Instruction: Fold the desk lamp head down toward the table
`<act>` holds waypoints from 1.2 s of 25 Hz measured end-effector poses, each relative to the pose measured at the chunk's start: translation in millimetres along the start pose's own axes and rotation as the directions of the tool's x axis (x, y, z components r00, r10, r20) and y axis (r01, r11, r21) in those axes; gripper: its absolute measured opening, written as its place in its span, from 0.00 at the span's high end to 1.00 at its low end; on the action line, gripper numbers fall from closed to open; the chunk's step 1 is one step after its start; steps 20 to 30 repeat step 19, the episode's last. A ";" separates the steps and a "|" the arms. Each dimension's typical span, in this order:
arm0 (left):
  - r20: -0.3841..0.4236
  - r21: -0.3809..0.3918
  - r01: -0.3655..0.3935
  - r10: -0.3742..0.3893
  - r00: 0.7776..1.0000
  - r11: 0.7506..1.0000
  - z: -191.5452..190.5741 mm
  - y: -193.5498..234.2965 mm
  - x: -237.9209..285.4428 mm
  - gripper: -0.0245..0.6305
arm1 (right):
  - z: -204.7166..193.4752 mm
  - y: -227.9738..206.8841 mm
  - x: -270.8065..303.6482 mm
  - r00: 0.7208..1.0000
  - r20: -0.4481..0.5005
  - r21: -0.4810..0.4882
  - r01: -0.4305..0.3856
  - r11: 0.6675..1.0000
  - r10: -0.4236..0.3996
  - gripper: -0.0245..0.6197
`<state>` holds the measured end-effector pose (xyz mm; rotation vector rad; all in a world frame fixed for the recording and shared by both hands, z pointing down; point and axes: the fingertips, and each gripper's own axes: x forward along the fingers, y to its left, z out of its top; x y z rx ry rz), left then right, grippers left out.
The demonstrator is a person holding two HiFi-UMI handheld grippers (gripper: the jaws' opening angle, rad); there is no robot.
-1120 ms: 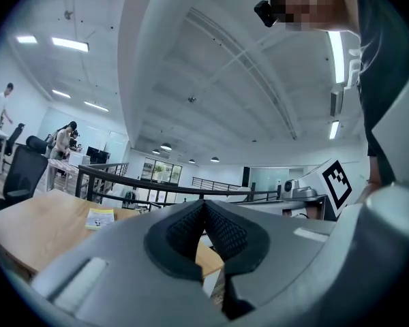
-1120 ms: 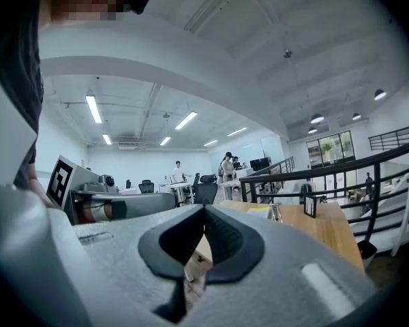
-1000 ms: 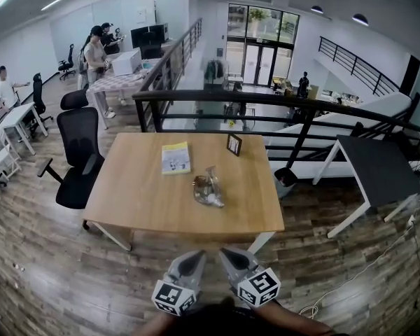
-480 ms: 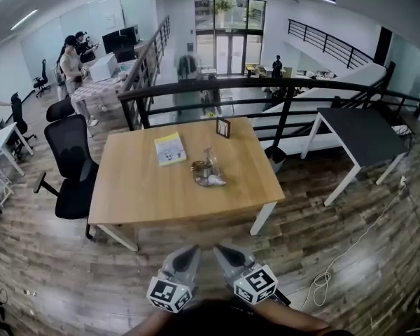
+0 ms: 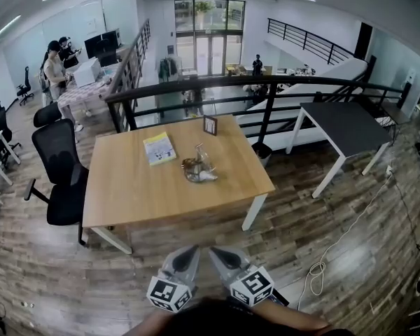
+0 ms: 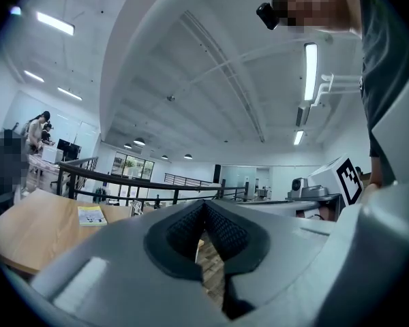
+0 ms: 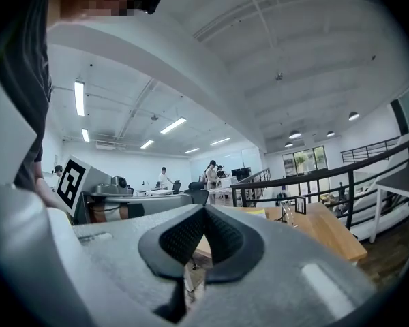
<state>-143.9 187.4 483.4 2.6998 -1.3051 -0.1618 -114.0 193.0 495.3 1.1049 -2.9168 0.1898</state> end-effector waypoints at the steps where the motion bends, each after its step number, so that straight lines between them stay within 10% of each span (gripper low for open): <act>1: -0.001 -0.001 0.002 -0.002 1.000 1.000 -0.7 0.6 -2.0 0.96 | -1.5 1.9 0.4 1.000 -0.003 0.000 0.002 1.000 -0.002 0.96; 30: 0.003 -0.006 -0.014 0.014 1.000 1.000 0.3 7.6 -14.7 0.96 | 1.7 8.4 7.6 1.000 0.000 -0.009 -0.001 1.000 0.001 0.96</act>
